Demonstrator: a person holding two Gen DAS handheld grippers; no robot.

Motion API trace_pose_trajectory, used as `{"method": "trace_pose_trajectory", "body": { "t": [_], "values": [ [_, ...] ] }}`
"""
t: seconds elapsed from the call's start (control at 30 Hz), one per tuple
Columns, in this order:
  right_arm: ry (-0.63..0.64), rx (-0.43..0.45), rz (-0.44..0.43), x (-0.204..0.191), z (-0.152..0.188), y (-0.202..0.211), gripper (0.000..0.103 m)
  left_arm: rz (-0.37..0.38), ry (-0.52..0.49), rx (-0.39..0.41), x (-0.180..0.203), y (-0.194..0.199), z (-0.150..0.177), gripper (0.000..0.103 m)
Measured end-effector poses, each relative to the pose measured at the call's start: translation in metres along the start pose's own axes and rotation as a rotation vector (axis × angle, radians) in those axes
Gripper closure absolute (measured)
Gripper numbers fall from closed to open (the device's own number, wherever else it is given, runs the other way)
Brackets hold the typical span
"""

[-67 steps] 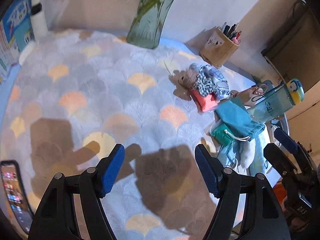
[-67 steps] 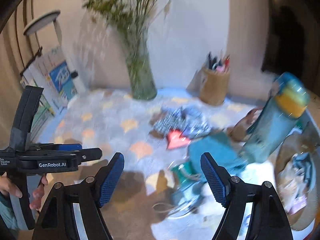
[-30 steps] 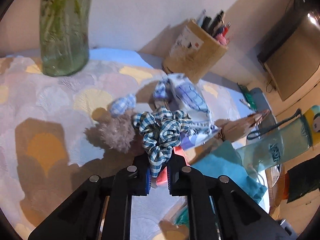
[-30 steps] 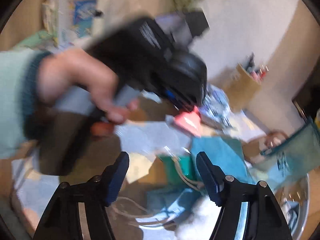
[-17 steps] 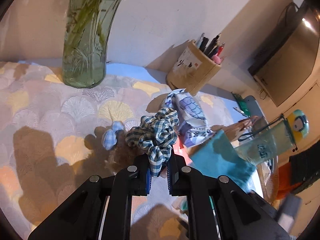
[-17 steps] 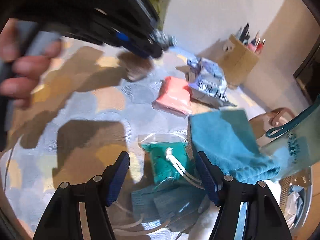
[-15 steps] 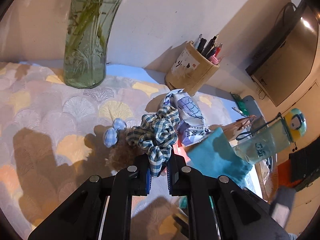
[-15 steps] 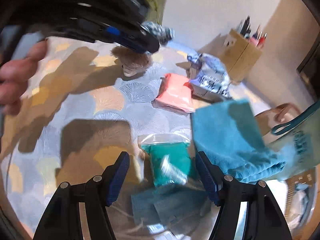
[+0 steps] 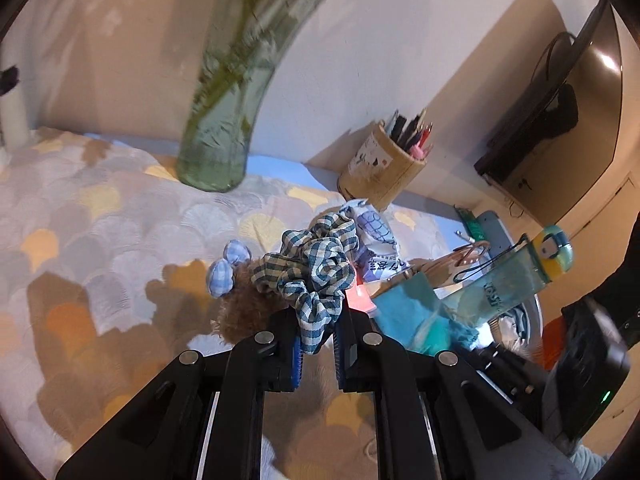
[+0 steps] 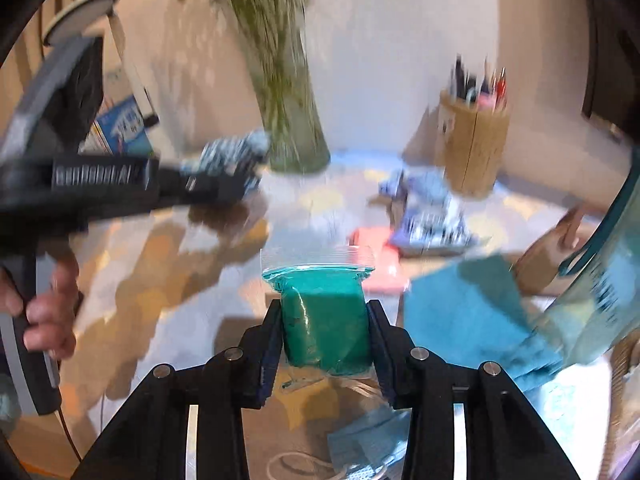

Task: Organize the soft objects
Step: 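Carry the plaid scrunchie and teal pouch over the glass plate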

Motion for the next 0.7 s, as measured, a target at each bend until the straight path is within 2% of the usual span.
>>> {"method": "trace_pose_trajectory", "body": {
  "t": [0.13, 0.2, 0.3, 0.4, 0.7],
  "values": [
    [0.009, 0.083, 0.020, -0.008, -0.022, 0.031, 0.063, -0.033, -0.060, 0.032, 0.007, 0.029, 0.005, 0.094],
    [0.019, 0.088, 0.044, -0.011, -0.029, 0.036, 0.063, -0.066, -0.113, 0.027, 0.013, 0.038, 0.014, 0.094],
    [0.028, 0.064, 0.065, -0.016, -0.027, 0.036, 0.063, -0.125, -0.178, -0.026, 0.017, 0.037, 0.029, 0.094],
    [0.026, 0.038, 0.072, -0.021, -0.021, 0.035, 0.064, -0.155, -0.162, -0.063, 0.011, 0.034, 0.037, 0.094],
    [0.115, 0.059, 0.098, -0.024, -0.026, 0.044, 0.064, -0.185, -0.161, -0.055, 0.025, 0.037, 0.032, 0.094]
  ]
}}
Point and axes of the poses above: each gripper's, at about its wrist camera, not at the fingertips, and y roughly against the way its jaws point, x to its right, z to its underside, the point moved 6 cm from there along -y, roughly the way its jaws point, and after that the axes turned 1 degree about y, right-handed, at the moved point
